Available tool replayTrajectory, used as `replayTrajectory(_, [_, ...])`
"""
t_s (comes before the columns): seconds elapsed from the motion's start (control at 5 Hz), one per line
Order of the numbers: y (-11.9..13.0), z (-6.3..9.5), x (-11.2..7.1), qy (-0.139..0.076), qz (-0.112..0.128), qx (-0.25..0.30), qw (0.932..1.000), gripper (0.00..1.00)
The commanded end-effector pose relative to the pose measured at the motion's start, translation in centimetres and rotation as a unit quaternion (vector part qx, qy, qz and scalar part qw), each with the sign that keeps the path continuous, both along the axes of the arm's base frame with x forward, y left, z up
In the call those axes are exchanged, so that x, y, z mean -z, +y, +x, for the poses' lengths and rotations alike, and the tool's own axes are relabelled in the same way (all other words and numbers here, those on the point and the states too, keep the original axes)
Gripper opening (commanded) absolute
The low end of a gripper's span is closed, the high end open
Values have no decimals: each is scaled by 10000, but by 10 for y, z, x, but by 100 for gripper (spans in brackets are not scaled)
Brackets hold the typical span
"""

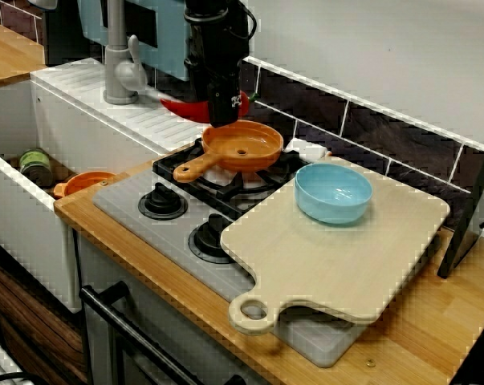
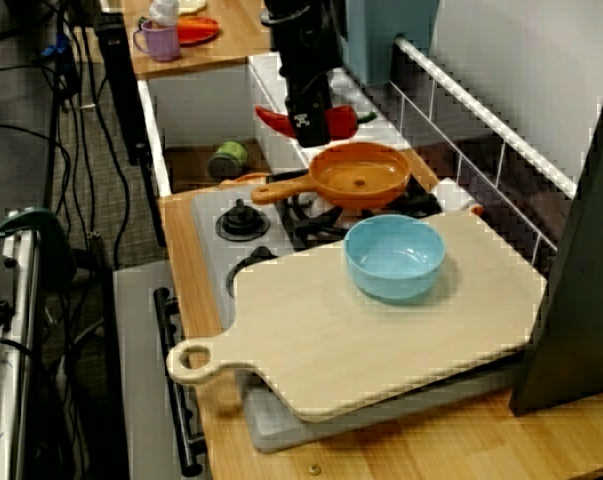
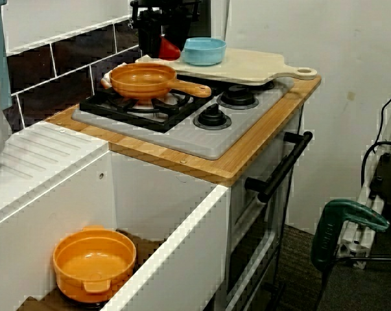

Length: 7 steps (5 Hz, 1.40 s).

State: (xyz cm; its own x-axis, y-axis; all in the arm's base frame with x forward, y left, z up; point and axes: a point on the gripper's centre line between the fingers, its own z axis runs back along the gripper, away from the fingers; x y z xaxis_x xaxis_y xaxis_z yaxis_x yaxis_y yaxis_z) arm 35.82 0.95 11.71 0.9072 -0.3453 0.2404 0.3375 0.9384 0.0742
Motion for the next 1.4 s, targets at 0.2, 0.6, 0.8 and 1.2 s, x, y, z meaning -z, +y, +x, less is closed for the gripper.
replayTrajectory(0.2, [5, 16, -1, -513, 333, -308, 9977, 100])
replayTrajectory(0.6, [1, 17, 3, -446, 282, -271, 9982, 100])
replayTrajectory(0.8, [2, 17, -2, -445, 209, -264, 9984, 100])
replayTrajectory(1.2, [-16, 17, -16, -320, -49, 82, 9994, 100])
